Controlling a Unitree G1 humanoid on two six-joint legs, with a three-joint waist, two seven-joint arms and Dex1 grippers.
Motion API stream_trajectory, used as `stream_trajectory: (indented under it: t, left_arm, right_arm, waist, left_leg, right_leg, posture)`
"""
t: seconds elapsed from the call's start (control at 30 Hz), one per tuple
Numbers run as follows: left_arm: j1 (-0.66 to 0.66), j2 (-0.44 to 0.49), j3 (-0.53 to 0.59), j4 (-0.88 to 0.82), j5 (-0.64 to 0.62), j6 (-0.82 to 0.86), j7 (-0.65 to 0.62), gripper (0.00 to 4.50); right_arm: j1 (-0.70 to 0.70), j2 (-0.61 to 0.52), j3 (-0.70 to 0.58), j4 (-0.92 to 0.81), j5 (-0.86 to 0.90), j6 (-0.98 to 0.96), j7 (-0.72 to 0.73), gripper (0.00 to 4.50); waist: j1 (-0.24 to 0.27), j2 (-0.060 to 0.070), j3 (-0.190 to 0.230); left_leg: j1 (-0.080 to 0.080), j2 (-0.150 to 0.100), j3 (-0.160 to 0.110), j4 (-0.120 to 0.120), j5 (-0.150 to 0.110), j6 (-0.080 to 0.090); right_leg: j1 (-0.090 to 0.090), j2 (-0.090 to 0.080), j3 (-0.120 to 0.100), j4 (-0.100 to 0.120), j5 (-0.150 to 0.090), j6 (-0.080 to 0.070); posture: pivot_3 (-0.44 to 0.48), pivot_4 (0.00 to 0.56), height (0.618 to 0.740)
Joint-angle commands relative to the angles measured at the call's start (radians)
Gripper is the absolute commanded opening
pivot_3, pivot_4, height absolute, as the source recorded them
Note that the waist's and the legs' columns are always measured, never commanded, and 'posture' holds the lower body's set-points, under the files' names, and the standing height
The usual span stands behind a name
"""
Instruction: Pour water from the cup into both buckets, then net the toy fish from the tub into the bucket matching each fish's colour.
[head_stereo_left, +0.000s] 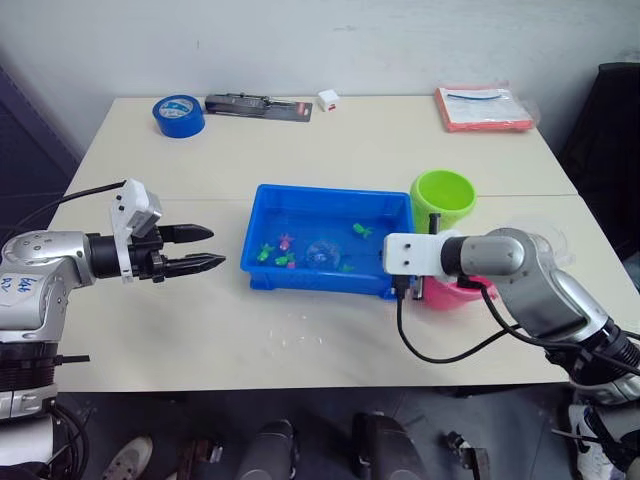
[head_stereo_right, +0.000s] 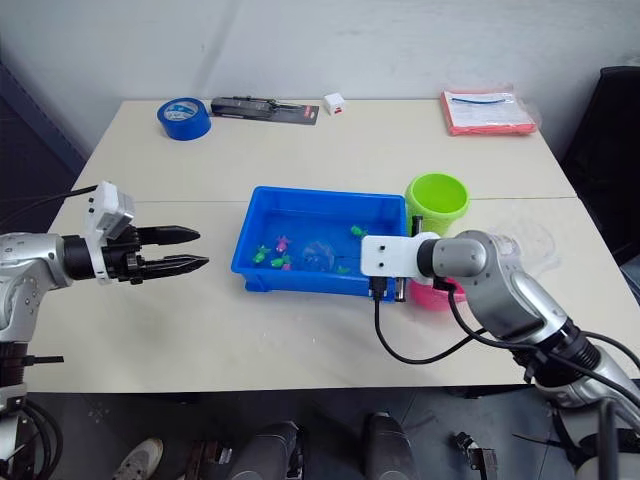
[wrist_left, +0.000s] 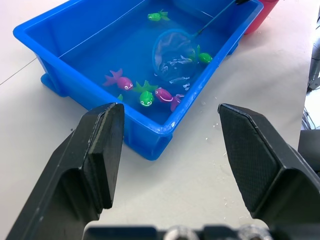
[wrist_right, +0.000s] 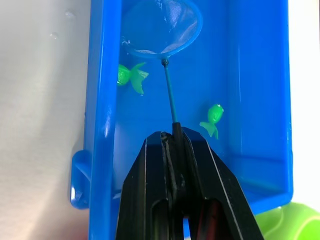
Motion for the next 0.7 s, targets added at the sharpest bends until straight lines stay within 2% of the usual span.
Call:
stream_trajectory:
  t: [0.03, 0.7]
  left_arm:
    - [0.004, 0.031, 0.04, -0.04, -0.026, 0.007, 0.006, 3.26]
    - [0.06, 0.058, 0.088, -0.116, -0.074, 0.061, 0.048, 3.26]
  right_arm:
    - [-0.007, 0.017, 0.006, -0.005, -0.04, -0.017, 0.003, 0.8]
    - [-0.02, 0.2, 0.067, -0.006, -0.094, 0.004, 0.044, 0.8]
  waist:
    - [0.0, 0.0, 0.0]
    - [-0.002, 0.0, 0.0]
  left_leg:
    - [0.0, 0.0, 0.0, 0.0, 0.0, 0.0]
    - [0.0, 0.001, 0.0, 0.0, 0.0, -0.001]
  right_leg:
    - [0.0, 0.0, 0.0, 0.0, 0.0, 0.0]
    - [0.0, 0.001, 0.0, 0.0, 0.0, 0.0]
  posture:
    - [0.0, 0.15, 0.737]
    - [0.0, 0.15, 0.737]
